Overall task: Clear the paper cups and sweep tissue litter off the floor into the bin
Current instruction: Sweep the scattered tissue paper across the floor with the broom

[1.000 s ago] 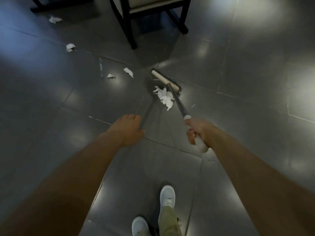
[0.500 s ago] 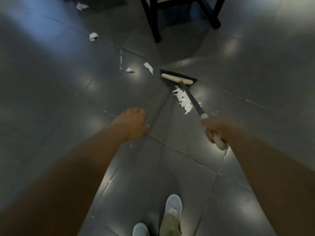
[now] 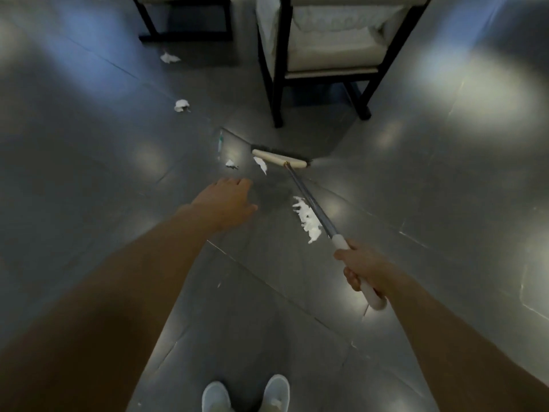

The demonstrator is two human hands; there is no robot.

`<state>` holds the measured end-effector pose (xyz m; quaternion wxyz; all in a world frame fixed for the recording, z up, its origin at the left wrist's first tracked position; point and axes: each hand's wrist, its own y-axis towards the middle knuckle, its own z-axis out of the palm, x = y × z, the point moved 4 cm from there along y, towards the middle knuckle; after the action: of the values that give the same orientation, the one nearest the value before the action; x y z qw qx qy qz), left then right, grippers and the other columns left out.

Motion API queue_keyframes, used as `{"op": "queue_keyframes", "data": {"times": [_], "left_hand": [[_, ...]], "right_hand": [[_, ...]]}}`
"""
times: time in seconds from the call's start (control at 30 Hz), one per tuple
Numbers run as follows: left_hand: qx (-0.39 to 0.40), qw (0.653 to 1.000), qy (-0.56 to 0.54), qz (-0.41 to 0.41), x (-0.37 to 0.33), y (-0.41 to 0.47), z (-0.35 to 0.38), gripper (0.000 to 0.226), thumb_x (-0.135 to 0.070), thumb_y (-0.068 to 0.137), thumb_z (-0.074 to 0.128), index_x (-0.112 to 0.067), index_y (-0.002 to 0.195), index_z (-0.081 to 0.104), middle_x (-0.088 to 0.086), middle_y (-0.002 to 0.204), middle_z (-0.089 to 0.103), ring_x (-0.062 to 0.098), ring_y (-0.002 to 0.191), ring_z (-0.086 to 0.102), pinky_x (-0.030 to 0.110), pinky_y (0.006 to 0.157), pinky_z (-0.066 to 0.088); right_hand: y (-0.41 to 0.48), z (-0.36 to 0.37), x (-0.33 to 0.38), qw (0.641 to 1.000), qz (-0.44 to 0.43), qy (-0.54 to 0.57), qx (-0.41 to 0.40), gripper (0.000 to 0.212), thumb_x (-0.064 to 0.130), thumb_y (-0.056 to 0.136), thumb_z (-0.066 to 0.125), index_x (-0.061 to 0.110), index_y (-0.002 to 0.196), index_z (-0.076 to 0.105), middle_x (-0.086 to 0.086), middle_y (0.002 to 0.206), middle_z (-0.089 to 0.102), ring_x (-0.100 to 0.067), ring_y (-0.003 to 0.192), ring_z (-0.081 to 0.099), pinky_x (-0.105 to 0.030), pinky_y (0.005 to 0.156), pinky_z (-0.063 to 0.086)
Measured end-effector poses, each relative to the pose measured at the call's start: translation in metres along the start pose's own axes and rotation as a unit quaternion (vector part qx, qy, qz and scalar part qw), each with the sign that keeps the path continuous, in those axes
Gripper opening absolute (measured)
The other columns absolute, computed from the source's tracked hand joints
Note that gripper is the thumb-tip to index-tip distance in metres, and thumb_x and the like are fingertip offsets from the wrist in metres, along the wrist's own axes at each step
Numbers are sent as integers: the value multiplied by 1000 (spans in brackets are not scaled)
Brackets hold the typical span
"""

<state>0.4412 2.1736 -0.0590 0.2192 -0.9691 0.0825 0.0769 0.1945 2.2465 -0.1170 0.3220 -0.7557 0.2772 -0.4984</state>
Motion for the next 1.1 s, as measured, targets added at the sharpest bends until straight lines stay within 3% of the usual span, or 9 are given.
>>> {"op": "queue_keyframes", "data": {"times": [0.13,0.33,0.47,0.6,0.7,0.97,1.1], "left_hand": [[-17,999,-13,-26,53,-6,-42,58,-36,97,45,-14,147,24,9,151,29,27,138,28,36,110,23],[-42,993,-26,-106,194,-12,-109,58,-36,96,46,-13,146,25,10,150,30,26,138,28,35,110,25],[-71,986,-41,-146,301,-8,-172,59,-36,97,44,-13,147,23,10,151,29,28,138,28,36,110,26],[-94,977,-56,-184,397,-2,-227,59,-38,97,45,-12,147,24,10,151,30,31,136,32,39,108,28],[-102,971,-58,-208,458,8,-262,60,-38,97,46,-12,146,26,12,149,32,32,134,35,40,108,29],[-119,964,-67,-228,598,108,-337,61,-37,94,50,-9,144,29,16,144,38,34,130,39,43,108,33],[-124,964,-51,-231,667,187,-393,61,-38,95,49,-10,145,29,14,146,37,32,131,38,39,107,32]], "right_hand": [[2,34,73,997,-63,-39,14,23,13,96,50,21,117,52,-7,51,40,-13,37,34,-18,34,30],[21,143,213,986,-130,-73,77,34,18,98,49,24,131,49,-3,51,42,-7,32,36,-17,34,33],[32,233,321,978,-154,-94,105,38,12,97,49,14,135,47,-6,55,42,-6,30,36,-15,32,32],[42,307,412,970,-167,-111,136,38,11,98,48,11,136,45,-6,60,42,-10,46,37,-15,32,34],[53,351,471,966,-172,-115,157,38,10,98,49,10,135,46,-6,60,41,-10,46,36,-15,31,34],[144,440,646,962,-169,-106,187,36,10,96,52,17,131,49,-5,60,42,-10,47,36,-15,33,34],[196,478,754,959,-170,-83,210,20,7,97,50,14,115,53,-5,60,40,-9,48,34,-15,34,32]]}}
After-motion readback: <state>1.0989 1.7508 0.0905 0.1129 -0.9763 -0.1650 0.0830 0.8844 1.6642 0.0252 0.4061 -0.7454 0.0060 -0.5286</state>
